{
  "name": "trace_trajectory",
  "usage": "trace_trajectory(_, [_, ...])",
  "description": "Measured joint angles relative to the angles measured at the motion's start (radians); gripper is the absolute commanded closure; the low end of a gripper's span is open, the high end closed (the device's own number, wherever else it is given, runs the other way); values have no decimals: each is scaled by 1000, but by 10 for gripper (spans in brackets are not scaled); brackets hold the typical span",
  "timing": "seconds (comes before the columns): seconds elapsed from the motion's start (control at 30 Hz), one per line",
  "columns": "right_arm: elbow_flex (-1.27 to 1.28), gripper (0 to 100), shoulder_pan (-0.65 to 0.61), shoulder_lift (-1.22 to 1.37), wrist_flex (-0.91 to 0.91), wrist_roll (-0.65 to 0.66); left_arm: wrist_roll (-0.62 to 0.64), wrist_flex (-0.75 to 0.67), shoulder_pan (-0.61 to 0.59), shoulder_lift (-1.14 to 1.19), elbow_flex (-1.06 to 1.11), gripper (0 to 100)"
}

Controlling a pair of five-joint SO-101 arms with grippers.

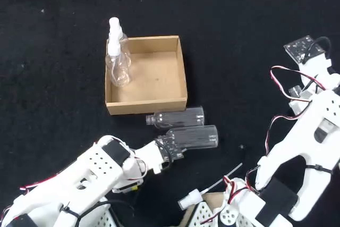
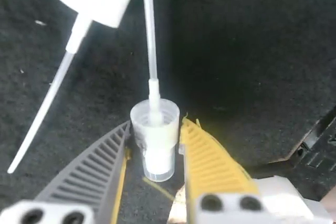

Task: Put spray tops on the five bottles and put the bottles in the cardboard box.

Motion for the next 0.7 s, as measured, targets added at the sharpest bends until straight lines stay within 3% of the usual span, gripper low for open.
trace_trajectory(0.17, [0,988,0,0,0,0,0,3,57,0,0,927])
trace_trajectory(0.23, [0,988,0,0,0,0,0,60,64,0,-18,972])
trace_trajectory(0.33, [0,988,0,0,0,0,-28,175,40,0,-110,960])
trace_trajectory(0.6, [0,987,0,0,0,0,-311,511,-255,0,-440,960])
trace_trajectory(0.7, [0,987,0,0,0,0,-459,543,-433,0,-502,960])
